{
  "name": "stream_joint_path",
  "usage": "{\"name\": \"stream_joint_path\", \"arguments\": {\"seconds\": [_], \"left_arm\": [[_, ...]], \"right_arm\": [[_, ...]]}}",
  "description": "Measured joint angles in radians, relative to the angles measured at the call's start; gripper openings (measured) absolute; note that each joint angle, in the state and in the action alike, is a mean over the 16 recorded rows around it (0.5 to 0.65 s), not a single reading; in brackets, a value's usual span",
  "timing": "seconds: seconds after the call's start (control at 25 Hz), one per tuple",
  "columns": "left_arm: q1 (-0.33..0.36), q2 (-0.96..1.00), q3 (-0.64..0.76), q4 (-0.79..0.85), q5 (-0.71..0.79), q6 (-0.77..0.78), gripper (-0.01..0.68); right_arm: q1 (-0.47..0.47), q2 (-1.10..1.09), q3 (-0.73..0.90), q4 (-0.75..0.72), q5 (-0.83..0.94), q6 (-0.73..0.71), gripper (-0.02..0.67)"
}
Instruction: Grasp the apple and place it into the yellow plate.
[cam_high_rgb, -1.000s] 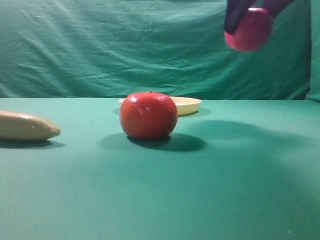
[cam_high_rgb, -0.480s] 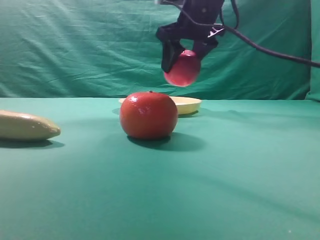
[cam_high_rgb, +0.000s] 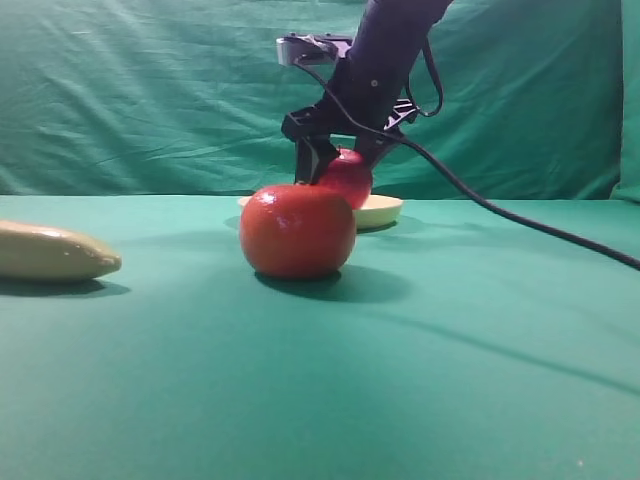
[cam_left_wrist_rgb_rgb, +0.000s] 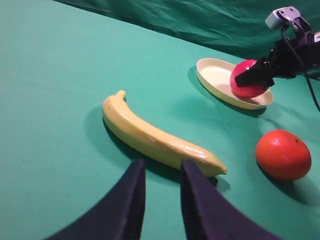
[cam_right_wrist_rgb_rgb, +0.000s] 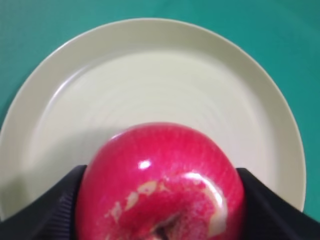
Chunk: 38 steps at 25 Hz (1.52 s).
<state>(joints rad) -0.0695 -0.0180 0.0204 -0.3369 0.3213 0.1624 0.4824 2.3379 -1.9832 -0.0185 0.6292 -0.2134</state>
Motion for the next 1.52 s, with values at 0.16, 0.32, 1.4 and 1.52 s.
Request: {"name": "stream_joint_path", "arguments": {"seconds": [0.16,0.32,1.4,1.52], "left_arm": [[0.0,0.0,0.0,0.0,0.0,0.0,0.157],[0.0,0.0,0.0,0.0,0.0,0.0,0.157],[0.0,0.0,0.0,0.0,0.0,0.0,0.157],[0.0,0.0,0.0,0.0,0.0,0.0,0.157]], "right_arm": [[0.0,-0.002,-0.001,0.0,0.005,-0.002,0.562],[0.0,-0.02,-0.003,-0.002,0.01,-0.004,0.599],[-0.002,-0.582,0.065,-0.172,0.425,0.248,0.002],[-0.002,-0.683,0.158,-0.179,0.422,0.271,0.0]]}}
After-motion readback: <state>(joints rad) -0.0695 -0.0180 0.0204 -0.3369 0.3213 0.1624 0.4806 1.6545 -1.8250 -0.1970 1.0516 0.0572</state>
